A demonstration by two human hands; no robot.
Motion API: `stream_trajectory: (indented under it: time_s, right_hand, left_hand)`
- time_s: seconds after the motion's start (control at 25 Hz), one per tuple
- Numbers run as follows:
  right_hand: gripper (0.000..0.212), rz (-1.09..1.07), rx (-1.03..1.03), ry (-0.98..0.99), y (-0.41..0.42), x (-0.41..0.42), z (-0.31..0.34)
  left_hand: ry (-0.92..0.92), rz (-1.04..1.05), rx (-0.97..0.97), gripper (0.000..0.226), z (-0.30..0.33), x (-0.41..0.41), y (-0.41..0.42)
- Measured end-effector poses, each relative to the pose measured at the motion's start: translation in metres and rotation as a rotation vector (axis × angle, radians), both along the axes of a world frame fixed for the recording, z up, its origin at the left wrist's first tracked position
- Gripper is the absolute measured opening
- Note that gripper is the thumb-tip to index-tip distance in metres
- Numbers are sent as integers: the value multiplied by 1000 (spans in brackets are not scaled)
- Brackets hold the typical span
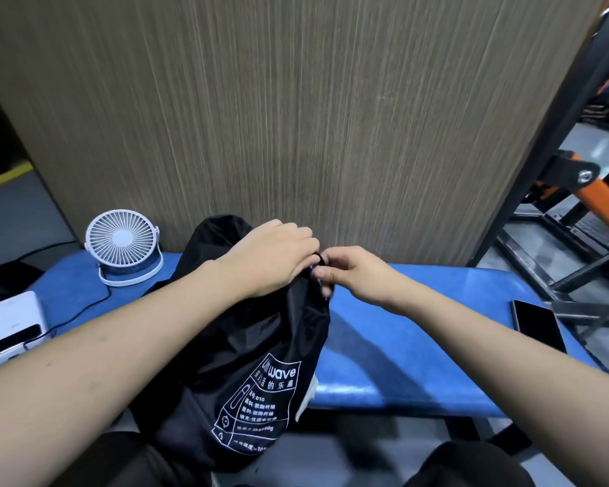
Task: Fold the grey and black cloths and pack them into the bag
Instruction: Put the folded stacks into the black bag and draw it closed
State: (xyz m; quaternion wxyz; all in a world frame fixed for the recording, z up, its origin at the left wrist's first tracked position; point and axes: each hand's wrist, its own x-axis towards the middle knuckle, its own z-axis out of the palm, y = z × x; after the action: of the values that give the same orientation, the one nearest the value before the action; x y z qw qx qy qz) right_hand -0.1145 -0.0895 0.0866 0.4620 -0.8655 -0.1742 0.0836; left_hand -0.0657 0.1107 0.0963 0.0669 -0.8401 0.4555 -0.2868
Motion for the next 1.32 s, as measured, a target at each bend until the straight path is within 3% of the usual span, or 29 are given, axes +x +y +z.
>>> stream_trajectory:
  time_s: [0.08, 0.2, 0.32, 0.48, 0.68, 0.92, 1.12, 1.32]
  right_hand:
    - [25, -33, -85, -42, -1, 1, 5]
    - [24, 18, -585, -291, -12, 3, 19]
    - [25, 20, -779, -444, -27, 1, 33]
    - [23, 32, -823, -528, -50, -3, 37]
    - [21, -64, -875, -468, -103, -6, 18]
    - [35, -83, -1000, -553, -128, -9, 22]
    - [44, -169, -1172, -595, -177, -21, 25]
    - [31, -344, -1178, -624, -235, -40, 20]
  left_hand:
    - [19, -11, 13, 42, -2, -1, 6]
    - [22, -37, 47, 40, -5, -4, 9]
    - [9, -27, 45, 40, 0, -4, 10]
    - [22, -7, 62, 44, 4, -1, 17]
    - [91, 82, 70, 48, -3, 6, 54]
    - [93, 84, 119, 43, -2, 2, 46]
    - [91, 136, 104, 53, -6, 5, 70]
    - [60, 166, 108, 52, -7, 7, 81]
